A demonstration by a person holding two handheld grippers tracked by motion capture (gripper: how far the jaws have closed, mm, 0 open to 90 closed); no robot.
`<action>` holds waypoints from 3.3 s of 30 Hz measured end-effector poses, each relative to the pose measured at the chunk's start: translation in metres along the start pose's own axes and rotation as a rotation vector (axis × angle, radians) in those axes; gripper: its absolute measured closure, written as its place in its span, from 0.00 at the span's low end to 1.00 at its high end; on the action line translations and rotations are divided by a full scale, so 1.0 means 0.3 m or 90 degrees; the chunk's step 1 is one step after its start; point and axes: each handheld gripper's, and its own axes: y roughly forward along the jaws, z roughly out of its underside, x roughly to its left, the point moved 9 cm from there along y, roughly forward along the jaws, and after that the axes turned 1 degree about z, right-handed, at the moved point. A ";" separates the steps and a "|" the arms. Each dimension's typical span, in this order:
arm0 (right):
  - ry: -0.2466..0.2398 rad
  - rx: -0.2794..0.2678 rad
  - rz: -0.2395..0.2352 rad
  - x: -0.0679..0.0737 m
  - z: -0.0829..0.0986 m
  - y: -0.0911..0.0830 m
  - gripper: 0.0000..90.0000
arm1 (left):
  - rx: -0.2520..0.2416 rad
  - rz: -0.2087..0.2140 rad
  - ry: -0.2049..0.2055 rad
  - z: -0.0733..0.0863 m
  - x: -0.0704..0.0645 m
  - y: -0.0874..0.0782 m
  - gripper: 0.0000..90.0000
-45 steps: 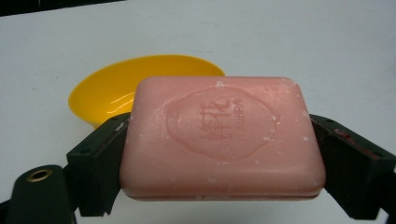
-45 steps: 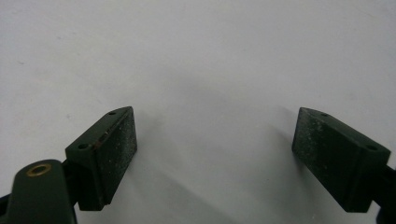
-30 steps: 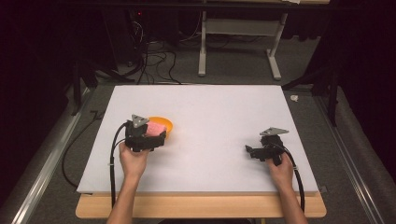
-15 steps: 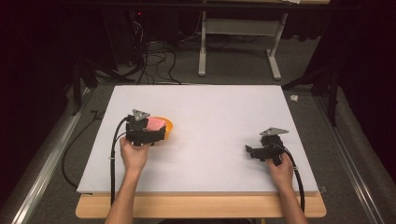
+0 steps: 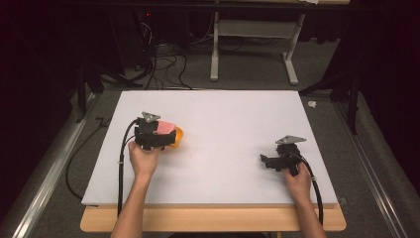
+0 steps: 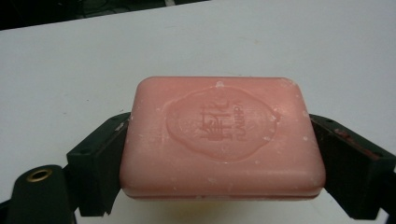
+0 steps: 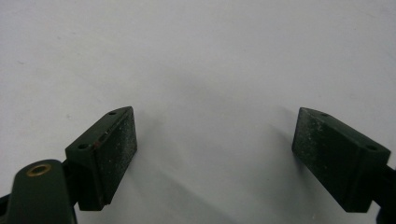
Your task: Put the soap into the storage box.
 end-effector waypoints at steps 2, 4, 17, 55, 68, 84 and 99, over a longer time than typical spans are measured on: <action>-0.001 0.000 0.000 0.000 0.000 0.000 0.16 | 0.001 -0.004 -0.001 -0.002 0.003 0.008 0.15; 0.000 0.000 0.000 0.000 0.000 0.000 0.16 | 0.005 -0.005 -0.004 -0.002 0.005 0.016 0.15; 0.000 0.000 0.000 0.000 0.000 0.000 0.16 | 0.035 -0.017 -0.013 0.019 0.019 0.075 0.15; 0.000 0.000 0.000 0.000 0.000 0.000 0.16 | 0.079 -0.026 -0.035 0.065 0.035 0.155 0.15; -0.001 0.000 0.000 0.000 0.000 0.000 0.16 | 0.026 -0.035 -0.040 0.027 0.049 0.117 0.33; 0.002 0.001 -0.001 0.000 0.000 0.000 0.16 | -0.012 -0.021 -0.020 0.005 0.010 0.056 0.28; 0.002 0.001 -0.001 0.000 0.000 0.000 0.16 | -0.050 0.029 0.019 0.012 -0.054 -0.035 0.27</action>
